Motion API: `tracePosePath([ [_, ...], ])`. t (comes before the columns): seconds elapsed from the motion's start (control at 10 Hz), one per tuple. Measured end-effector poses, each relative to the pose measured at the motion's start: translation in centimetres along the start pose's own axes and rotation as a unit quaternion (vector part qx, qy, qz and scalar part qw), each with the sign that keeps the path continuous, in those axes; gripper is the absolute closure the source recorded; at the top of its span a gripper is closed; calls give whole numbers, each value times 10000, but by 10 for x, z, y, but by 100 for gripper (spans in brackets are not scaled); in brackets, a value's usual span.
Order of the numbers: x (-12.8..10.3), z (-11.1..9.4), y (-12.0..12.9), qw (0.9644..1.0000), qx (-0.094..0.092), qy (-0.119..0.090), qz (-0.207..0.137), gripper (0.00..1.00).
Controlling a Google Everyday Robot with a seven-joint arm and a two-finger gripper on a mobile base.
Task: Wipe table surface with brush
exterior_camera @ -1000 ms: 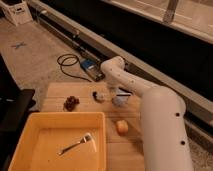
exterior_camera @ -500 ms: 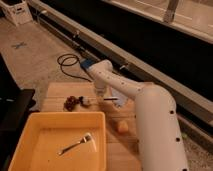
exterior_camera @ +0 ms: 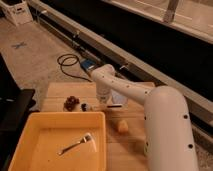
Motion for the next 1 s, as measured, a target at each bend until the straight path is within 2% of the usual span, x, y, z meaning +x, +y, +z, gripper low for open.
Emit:
tracePosePath([
  [0.2,34,-8,-16,9991,61,268,320,91],
  [0.4,41,-12,-47,9982,179,376,441,91],
  [0.6,35,-15,-82,9976,305,402,465,91],
  [0.8,25,-16,-104,9977,403,339,424,91],
  [1.0,4,-16,-108,9983,457,222,274,91],
])
